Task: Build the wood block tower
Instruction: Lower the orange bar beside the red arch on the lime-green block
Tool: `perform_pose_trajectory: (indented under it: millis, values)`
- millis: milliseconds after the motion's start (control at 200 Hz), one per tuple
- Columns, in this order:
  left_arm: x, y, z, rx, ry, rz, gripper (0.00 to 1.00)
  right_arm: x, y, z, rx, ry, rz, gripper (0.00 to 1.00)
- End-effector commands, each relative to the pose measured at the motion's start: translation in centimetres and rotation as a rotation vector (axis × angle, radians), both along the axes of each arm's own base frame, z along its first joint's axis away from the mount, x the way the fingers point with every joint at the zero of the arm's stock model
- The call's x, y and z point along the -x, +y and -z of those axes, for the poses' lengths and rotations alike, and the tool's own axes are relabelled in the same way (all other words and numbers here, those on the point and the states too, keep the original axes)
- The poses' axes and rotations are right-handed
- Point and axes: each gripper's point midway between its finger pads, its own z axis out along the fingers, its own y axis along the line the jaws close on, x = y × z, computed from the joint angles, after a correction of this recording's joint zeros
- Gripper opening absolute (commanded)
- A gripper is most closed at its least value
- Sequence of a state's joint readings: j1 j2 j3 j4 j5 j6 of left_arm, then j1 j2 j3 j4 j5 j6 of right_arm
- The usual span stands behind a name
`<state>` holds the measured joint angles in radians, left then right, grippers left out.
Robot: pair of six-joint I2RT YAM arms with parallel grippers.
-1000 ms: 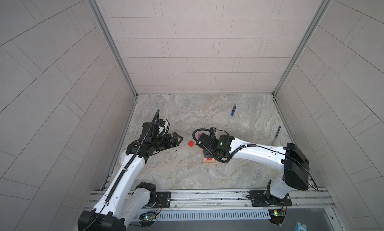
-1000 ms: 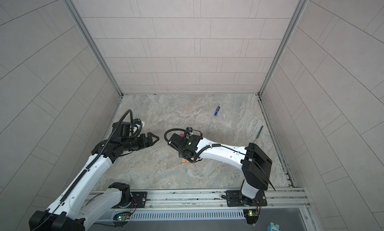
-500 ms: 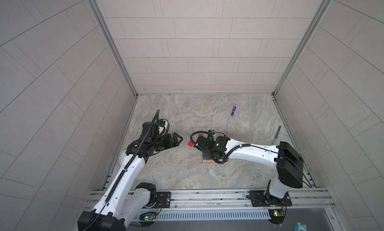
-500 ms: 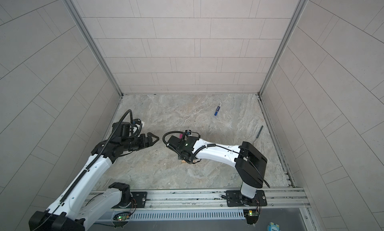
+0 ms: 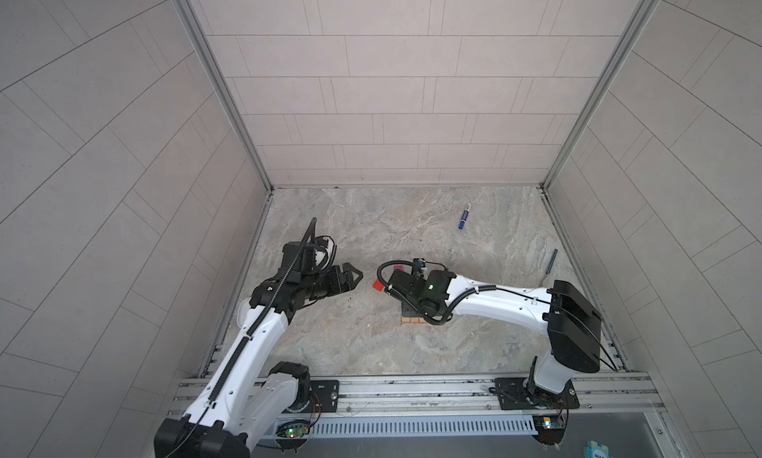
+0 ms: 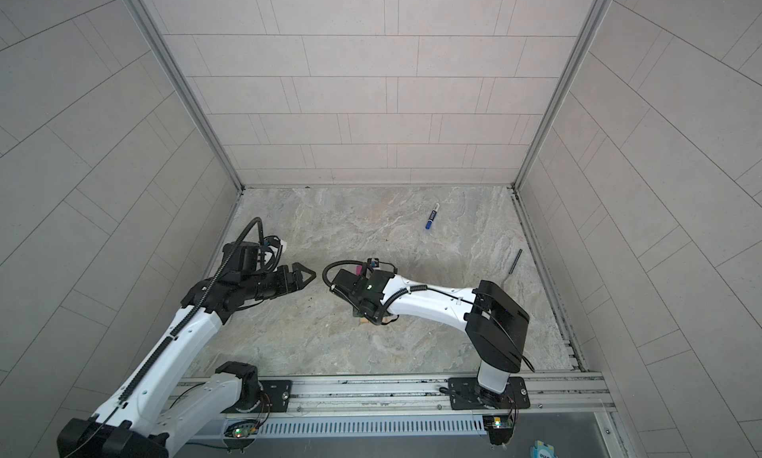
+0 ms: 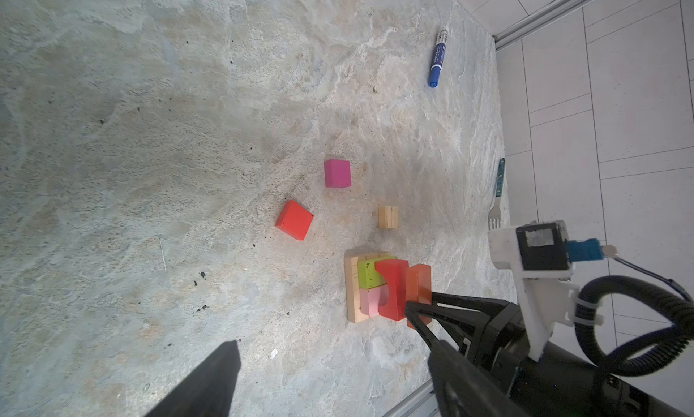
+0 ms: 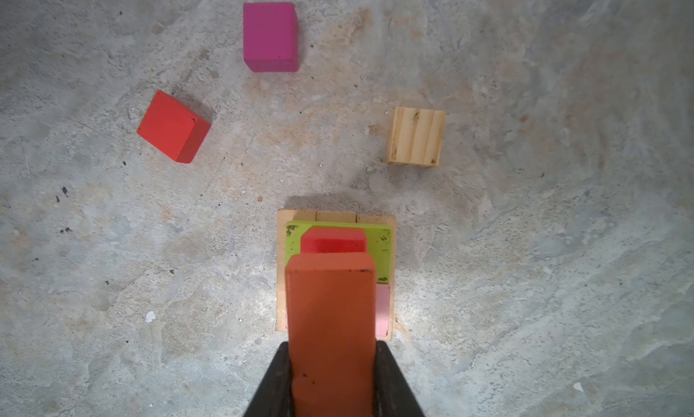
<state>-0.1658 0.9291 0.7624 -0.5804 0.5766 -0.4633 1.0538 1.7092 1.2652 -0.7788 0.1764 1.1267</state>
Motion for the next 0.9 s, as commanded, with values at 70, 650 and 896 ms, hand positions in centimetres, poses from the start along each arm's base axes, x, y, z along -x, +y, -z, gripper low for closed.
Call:
perform_pose_trajectory:
  millis: [70,650,896]
  values:
    - [0.23,-0.06,0.18,0.002,-0.002,0.002,0.86,0.25,-0.09,0.27,0.016,0.006,0.009,0.25]
    - [0.24,-0.07,0.14,0.002,-0.003,0.004,0.86,0.34,-0.27,0.95,0.023,0.01,0.013,0.27]
    - [0.27,-0.08,0.17,0.003,-0.002,0.005,0.86,0.23,-0.28,0.94,0.028,0.004,0.01,0.27]
